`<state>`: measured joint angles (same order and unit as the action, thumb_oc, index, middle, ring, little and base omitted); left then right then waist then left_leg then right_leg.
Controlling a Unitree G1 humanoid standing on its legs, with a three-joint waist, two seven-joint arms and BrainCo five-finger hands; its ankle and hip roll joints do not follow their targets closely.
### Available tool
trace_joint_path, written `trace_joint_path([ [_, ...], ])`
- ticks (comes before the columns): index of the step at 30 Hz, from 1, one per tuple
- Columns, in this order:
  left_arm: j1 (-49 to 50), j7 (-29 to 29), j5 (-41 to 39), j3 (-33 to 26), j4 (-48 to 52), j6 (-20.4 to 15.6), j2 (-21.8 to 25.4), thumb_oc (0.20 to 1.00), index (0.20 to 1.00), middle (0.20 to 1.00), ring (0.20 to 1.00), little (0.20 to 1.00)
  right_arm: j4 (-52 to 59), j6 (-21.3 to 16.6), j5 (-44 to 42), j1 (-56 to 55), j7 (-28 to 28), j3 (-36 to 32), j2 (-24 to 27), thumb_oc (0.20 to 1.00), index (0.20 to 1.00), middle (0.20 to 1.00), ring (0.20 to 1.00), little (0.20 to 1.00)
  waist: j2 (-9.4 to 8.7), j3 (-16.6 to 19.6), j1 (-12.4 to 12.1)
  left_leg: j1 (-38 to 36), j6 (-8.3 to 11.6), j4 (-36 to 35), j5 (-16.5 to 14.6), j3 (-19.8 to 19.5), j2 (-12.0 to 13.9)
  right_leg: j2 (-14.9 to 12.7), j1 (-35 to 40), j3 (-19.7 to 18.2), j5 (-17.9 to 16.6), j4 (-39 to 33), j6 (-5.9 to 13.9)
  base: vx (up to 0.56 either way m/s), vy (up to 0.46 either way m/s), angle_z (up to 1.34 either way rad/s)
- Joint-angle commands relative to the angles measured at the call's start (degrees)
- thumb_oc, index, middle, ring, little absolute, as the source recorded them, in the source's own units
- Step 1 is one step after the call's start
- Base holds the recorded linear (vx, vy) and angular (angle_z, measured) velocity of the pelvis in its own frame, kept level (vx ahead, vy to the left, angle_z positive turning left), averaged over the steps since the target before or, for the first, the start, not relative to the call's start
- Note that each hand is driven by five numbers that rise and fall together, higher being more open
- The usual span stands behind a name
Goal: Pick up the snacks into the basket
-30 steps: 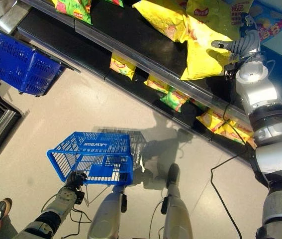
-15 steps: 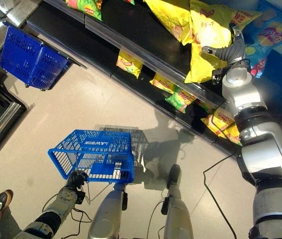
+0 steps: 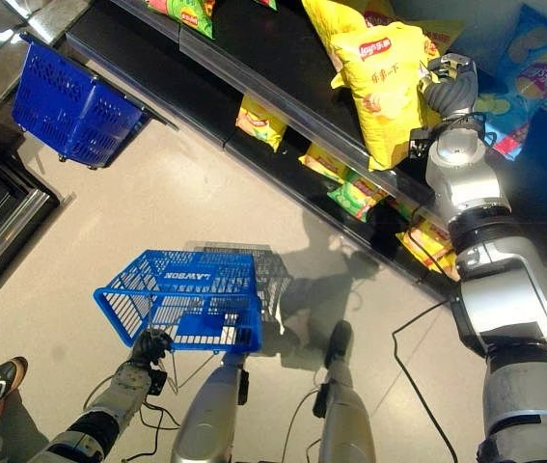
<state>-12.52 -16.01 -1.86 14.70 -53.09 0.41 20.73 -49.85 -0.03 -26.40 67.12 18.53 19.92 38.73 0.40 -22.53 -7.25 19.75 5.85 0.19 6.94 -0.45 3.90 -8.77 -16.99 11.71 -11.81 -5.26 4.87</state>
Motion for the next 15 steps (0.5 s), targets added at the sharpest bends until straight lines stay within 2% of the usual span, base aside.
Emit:
trace_joint_path([
  [1,2.7,-1.6,1.5,4.4,-1.1,0.6,2.0,0.2,0.2,0.2,0.2,0.2,0.7,-0.7,0.0,-1.2,-1.7,0.6,-1.1,0.2,0.2,0.2,0.2,0.2,2.11,-1.2,-2.1,0.3,-0.72,-5.2,2.1,0.5,-4.0,-2.3,2.9,-0.1,2.2,0.3,6.11,0.0,0.0,0.0],
  [15,2.7,-1.5,1.6,3.7,-0.8,0.6,2.0,0.2,0.2,0.2,0.2,0.2,3.6,-1.8,-1.5,-6.6,-0.5,-3.4,-0.6,0.2,0.2,0.2,0.2,0.2,2.65,-1.1,-1.2,0.0,-1.01,-5.2,2.0,0.7,-4.4,-2.4,2.6,-0.7,2.0,0.3,6.05,0.0,0.0,0.0],
])
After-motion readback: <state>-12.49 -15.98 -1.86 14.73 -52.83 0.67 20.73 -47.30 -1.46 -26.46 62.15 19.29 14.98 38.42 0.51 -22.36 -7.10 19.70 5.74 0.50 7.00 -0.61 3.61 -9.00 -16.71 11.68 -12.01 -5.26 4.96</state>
